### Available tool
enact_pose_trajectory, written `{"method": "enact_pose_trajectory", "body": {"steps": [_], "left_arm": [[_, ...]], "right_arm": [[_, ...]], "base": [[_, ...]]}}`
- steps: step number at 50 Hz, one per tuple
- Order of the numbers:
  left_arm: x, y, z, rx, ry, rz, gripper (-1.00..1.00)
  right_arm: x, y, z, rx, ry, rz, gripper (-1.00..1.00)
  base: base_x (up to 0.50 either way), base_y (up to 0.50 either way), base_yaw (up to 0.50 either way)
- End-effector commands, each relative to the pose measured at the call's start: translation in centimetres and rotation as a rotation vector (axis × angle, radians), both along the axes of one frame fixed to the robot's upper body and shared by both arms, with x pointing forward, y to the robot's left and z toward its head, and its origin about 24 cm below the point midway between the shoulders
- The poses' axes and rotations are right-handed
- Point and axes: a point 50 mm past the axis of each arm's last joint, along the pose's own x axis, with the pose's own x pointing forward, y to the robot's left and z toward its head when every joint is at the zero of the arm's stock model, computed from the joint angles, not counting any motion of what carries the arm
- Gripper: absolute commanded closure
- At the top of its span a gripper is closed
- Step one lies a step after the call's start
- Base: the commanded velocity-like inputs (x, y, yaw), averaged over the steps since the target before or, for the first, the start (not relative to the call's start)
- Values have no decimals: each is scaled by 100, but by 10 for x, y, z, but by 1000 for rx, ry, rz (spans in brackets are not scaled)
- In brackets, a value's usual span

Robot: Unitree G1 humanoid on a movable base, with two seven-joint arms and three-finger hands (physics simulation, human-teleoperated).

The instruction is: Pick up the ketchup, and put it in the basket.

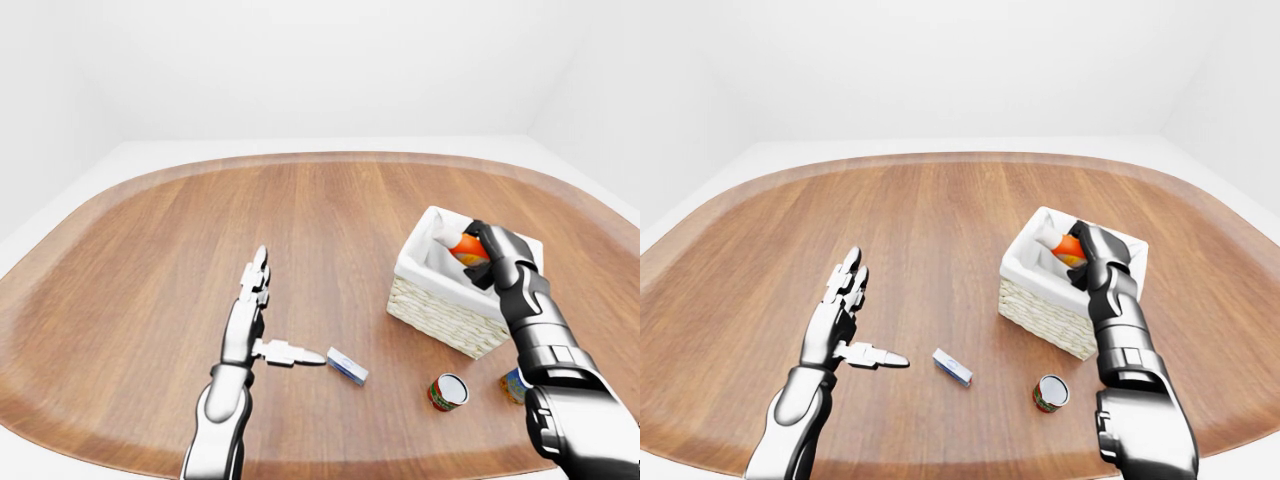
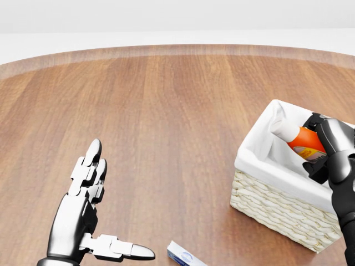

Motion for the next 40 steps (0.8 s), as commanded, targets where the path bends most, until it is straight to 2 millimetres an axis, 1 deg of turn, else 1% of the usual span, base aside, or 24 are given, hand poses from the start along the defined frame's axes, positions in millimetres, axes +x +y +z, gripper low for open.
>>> {"method": "enact_pose_trajectory", "body": {"steps": [1,13,21,22,23,32,34,35,40], "left_arm": [[-1,0,1,-3,-4,-3,-100],[-1,-1,-1,-3,3,-5,-100],[0,-1,-2,-2,6,-5,-100],[0,-1,-2,-1,6,-5,-100],[0,-1,-2,-1,6,-5,-100],[0,-1,-3,1,8,-7,-100],[0,-2,-3,2,7,-8,-100],[0,-2,-3,2,7,-8,-100],[0,-1,-3,3,7,-9,-100]], "right_arm": [[3,-2,-10,-7,-4,-59,100],[2,-4,-13,-8,5,-70,100],[2,-4,-10,-20,-16,-73,100],[3,-4,-9,-23,-22,-72,9],[3,-4,-7,-25,-31,-72,-99],[5,-7,25,-59,-164,-55,-100],[4,-7,37,-75,-211,-47,-100],[4,-7,38,-76,-213,-46,-100],[1,-8,59,-105,-267,-25,-100]], "base": [[0,0,0],[0,0,0],[0,0,0],[0,0,0],[0,0,0],[0,0,0],[0,0,0],[0,0,0],[0,0,0]]}}
